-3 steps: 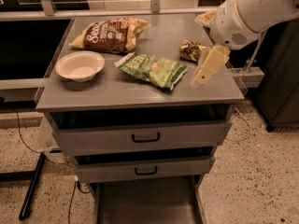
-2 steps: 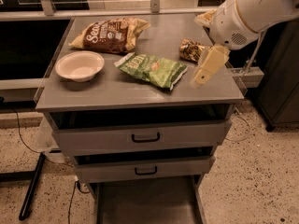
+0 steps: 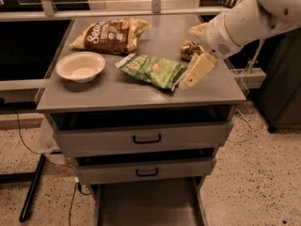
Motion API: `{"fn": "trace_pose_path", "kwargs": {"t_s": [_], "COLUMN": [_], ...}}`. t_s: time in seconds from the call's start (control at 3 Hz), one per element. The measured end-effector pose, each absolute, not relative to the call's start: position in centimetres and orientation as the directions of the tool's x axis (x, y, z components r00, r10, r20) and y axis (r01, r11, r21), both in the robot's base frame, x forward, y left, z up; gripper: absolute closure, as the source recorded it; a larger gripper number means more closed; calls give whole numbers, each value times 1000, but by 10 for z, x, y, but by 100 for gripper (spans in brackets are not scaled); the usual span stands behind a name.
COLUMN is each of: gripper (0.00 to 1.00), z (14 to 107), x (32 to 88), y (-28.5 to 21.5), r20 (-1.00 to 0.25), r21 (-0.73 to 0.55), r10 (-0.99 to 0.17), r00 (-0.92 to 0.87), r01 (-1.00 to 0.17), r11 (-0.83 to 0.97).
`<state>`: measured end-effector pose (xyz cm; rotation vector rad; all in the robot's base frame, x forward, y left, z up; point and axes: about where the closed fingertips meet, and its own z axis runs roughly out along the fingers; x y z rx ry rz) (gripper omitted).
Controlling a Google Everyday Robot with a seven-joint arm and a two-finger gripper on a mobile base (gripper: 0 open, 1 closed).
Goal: Place green jalapeno chip bag into bottom drawer
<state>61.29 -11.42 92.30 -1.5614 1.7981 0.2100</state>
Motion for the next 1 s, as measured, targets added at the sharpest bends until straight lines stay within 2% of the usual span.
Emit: {"fn": "trace_pose_path", "kwargs": {"t_s": [0.33, 1.0], "gripper": [0, 0], "z": [900, 878], "x": [637, 670], "y": [-104, -72], "r20": [-685, -734], "r21": [-247, -134], "r10": [-728, -675], "r00": [-36, -78], "r01": [-928, -957], "r11": [278, 257]}}
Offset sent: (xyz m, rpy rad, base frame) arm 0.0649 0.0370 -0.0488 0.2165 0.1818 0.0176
